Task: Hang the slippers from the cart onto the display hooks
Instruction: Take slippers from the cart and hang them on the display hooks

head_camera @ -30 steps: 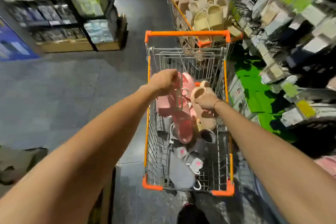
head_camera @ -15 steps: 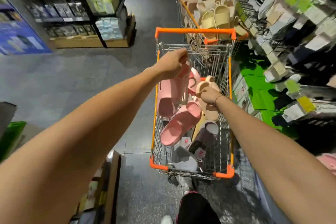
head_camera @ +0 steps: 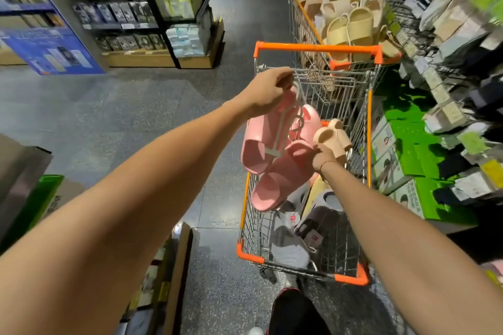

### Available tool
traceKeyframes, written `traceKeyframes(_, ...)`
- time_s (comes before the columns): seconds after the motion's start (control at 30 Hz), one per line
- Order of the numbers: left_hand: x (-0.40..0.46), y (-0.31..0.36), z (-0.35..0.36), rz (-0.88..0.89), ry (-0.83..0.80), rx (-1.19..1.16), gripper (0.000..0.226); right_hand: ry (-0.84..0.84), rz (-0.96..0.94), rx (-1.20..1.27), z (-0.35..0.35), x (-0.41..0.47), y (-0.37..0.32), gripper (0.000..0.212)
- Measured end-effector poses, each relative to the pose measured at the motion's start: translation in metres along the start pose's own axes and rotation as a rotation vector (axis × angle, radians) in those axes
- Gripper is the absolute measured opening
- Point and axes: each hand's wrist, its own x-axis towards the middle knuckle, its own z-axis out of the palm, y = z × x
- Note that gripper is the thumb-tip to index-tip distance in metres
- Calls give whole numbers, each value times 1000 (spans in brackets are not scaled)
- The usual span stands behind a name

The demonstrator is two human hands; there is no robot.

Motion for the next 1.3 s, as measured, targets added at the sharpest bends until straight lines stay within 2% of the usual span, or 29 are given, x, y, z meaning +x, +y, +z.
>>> traceKeyframes(0.23, -22, 8, -8, -6, -44, 103, 11, 263, -167, -14, -83, -26, -40, 27)
traceKeyframes(0.47, -57, 62, -16, 68, 45, 183, 16, 415, -289, -39, -158, -97, -72, 24)
traceKeyframes(0.57, -70, 88, -21, 123, 106, 148, 16, 477, -284, 8, -180, -132, -73, 29)
traceKeyframes(0.63, -76, 107, -23, 146, 141, 118, 18, 514, -291, 6, -193, -159, -69, 19)
traceKeyframes(0.7, -78, 130, -22, 153, 192, 65, 25, 524, -297, -14, -204, -188, -62, 26)
traceKeyframes(0.8, -82, 174, -19, 189, 226, -123, 26, 422, -294, -171, -219, -231, -43, 12)
traceKeyframes(0.9, -87, 223, -4, 235, 157, -348, 26, 362, -260, -291, -238, -277, -17, 22)
traceKeyframes(0.97, -87, 254, 8, 261, 120, -448, 27, 394, -218, -290, -256, -305, 5, 14)
traceKeyframes(1.17, -95, 380, 44, 438, -109, -453, 33, 679, -65, -292, -313, -396, 79, 18)
traceKeyframes(1.27, -120, 450, 73, 579, -163, -463, 51, 865, 35, -272, -329, -454, 126, 9)
traceKeyframes(1.3, -131, 473, 83, 624, -171, -459, 52, 941, 62, -272, -332, -476, 142, 24)
